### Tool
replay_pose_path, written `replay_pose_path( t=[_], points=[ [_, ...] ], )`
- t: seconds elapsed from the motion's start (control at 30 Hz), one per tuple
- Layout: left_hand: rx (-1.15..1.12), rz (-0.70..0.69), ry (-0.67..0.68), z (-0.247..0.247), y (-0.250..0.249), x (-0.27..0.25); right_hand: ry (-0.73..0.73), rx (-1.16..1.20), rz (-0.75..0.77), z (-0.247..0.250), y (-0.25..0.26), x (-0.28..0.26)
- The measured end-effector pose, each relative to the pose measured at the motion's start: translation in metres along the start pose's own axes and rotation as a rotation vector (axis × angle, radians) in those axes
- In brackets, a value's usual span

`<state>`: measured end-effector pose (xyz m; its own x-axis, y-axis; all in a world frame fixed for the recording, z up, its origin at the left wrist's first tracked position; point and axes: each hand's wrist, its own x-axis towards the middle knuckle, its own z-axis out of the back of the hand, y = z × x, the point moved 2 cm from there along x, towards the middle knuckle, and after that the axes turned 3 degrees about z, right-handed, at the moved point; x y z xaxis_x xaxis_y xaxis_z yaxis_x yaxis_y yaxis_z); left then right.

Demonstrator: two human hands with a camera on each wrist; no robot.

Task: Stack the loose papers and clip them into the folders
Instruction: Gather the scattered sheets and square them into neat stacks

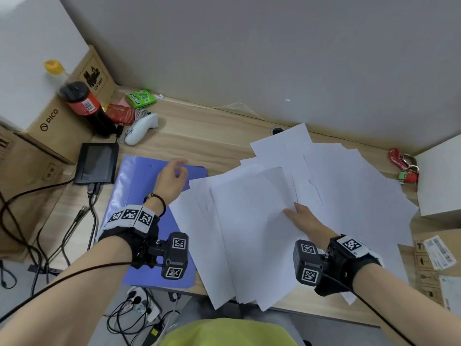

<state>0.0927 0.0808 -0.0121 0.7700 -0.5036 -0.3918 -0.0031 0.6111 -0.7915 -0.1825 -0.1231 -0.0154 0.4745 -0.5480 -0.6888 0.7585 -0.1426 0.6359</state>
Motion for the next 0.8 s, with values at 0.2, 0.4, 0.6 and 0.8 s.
replay_pose_path(
  t=[0.2, 0.4, 0.6, 0.8],
  points=[
    [-0.176, 0.519, 0.279, -0.020, 0.016, -0.020, -0.058, 0.010, -0.042, 0.007, -0.006, 0.019],
    [-0.255, 0.607, 0.366, -0.054, 0.018, -0.030, -0.074, 0.061, -0.076, 0.005, -0.013, 0.029],
    [-0.341, 0.552, 0.374, -0.083, 0.011, -0.024, -0.075, 0.124, -0.134, 0.006, -0.039, 0.041],
    [-0.223, 0.393, 0.470, -0.107, 0.013, -0.031, -0.067, 0.152, -0.172, 0.011, -0.064, 0.040]
  ],
)
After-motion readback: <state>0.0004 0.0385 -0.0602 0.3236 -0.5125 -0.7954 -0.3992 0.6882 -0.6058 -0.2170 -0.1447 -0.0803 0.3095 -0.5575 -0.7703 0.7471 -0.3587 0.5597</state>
